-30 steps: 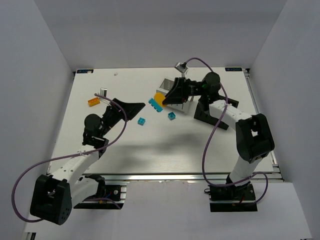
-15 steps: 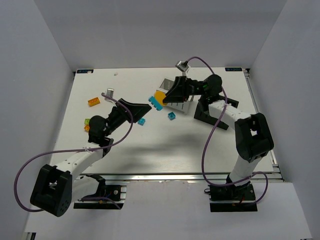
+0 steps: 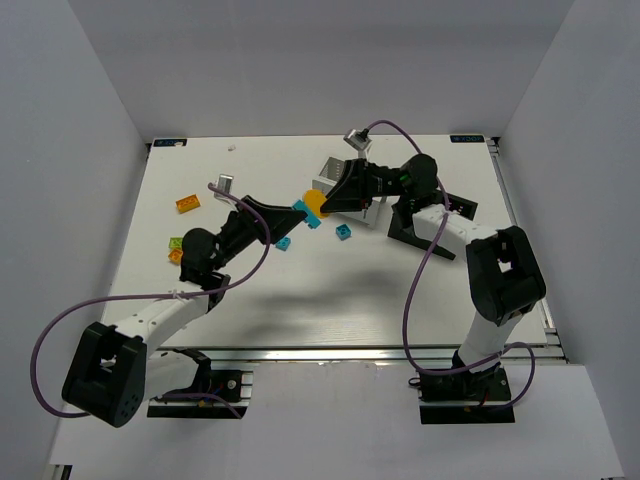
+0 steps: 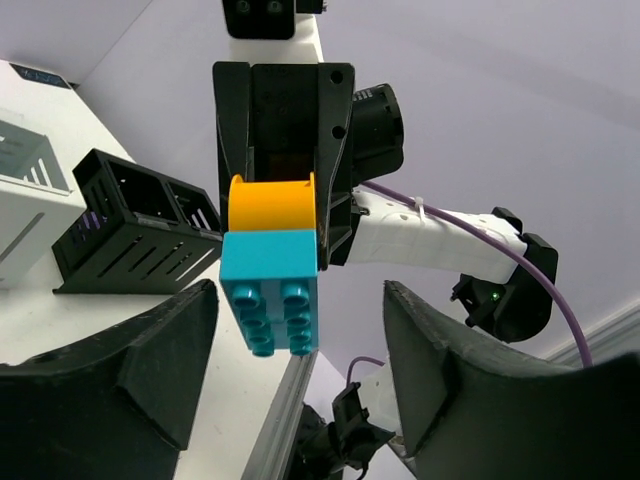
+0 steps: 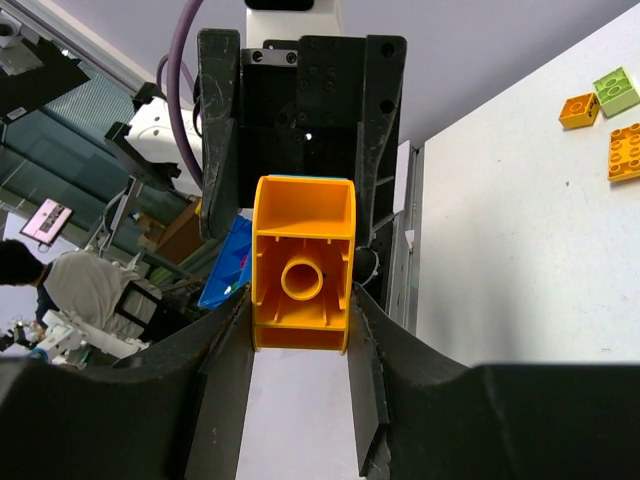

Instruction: Sort the legos into containers by color

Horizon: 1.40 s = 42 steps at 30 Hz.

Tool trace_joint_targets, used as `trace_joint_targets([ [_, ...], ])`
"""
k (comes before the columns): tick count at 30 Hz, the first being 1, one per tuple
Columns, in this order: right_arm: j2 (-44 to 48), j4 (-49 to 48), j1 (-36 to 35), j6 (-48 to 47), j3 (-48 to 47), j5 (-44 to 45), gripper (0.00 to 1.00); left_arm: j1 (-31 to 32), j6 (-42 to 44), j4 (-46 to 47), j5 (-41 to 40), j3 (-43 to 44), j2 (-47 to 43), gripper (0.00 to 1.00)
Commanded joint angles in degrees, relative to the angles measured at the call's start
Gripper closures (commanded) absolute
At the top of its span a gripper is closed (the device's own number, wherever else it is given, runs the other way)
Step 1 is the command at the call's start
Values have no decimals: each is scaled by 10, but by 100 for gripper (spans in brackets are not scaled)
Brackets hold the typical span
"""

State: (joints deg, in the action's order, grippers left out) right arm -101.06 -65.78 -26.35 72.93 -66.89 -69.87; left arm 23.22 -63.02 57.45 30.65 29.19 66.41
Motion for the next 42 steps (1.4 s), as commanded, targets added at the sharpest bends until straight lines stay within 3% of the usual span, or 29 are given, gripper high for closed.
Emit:
trace_joint_targets([
  [1, 7, -15, -6, -12, -2, 9, 100, 5, 0, 15, 7, 22, 5, 25],
  [7, 6, -6, -9, -19, -4, 10, 100, 7, -10, 24, 16, 17, 10, 40],
  [10, 7, -1, -10, -24, -5, 7, 100, 7, -16, 29, 19, 12, 11, 62],
  [14, 9, 15, -9, -38, -7, -3, 100, 7, -19, 32, 21, 9, 12, 81],
  [15, 10, 23, -9, -56, -11, -5, 100, 7, -20, 34, 22, 8, 12, 94],
  [16, 10, 31, -8, -65, -13, -10, 100, 7, -20, 35, 22, 6, 11, 100],
  [21, 17, 155, 12, -165, -41, -26, 100, 6, -21, 33, 14, -18, -10, 100],
  [23, 21, 218, 23, -253, -65, -23, 100, 6, -17, 24, 11, -27, -22, 100],
  [26, 23, 401, 46, -427, -117, -4, 100, 6, -7, 6, 5, -42, -44, 100],
  [27, 23, 505, 50, -477, -132, 4, 100, 6, -5, 0, 1, -46, -48, 100],
  [28, 23, 552, 53, -567, -147, 15, 100, 6, -4, -2, 0, -52, -57, 100],
  [34, 22, 792, 62, -795, -227, 146, 100, 5, 21, -60, -18, -58, -89, 100],
  [38, 10, 837, 60, -888, -253, 318, 100, 5, 58, -159, -37, -42, -116, 100],
  [42, -21, 845, 52, -943, -284, 409, 100, 5, 111, -295, -63, -17, -148, 100],
])
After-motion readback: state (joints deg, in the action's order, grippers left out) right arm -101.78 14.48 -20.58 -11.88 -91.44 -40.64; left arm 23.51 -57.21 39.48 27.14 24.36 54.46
